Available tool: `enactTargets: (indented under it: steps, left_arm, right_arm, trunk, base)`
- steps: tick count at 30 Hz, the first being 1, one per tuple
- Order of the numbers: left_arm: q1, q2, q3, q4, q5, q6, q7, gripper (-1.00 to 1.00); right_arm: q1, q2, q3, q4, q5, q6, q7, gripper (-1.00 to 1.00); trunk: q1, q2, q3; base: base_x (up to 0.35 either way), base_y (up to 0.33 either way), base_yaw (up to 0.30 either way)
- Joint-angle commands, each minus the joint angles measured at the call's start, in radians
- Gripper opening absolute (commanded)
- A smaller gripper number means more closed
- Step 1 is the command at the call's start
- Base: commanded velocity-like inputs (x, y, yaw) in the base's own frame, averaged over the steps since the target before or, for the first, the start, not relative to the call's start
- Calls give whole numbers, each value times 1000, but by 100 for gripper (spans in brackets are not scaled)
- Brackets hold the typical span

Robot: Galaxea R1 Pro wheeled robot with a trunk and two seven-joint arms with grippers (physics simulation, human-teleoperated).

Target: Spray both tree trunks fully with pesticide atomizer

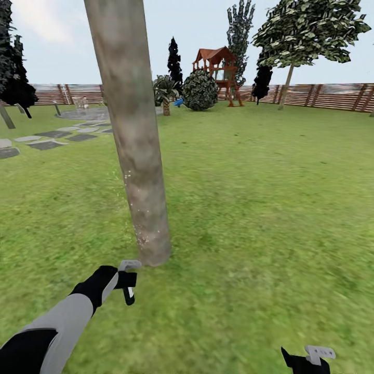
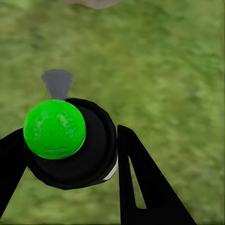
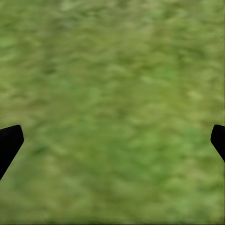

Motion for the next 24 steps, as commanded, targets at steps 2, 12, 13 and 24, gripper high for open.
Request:
enactTargets:
  steps: [2,12,13,24]
  left_arm:
    - [1,-1,0,-3,1,-7,-2,-100]
    - [-16,-131,-19,-139,-29,-18,-3,-100]
    - [-15,-129,-19,-142,-30,-18,-3,-100]
    - [-60,-114,-21,-289,-31,85,-2,-100]
  right_arm:
    - [0,0,-1,0,-1,0,0,100]
    - [0,0,0,0,0,0,0,100]
    - [0,0,0,0,1,0,0,100]
    - [0,0,0,1,1,0,-1,100]
  trunk:
    - [0,0,0]
    - [0,0,0]
    - [0,0,0]
    - [0,0,0]
  base:
    - [-67,0,33]
    - [-5,0,2]
    - [0,0,0]
    - [0,0,0]
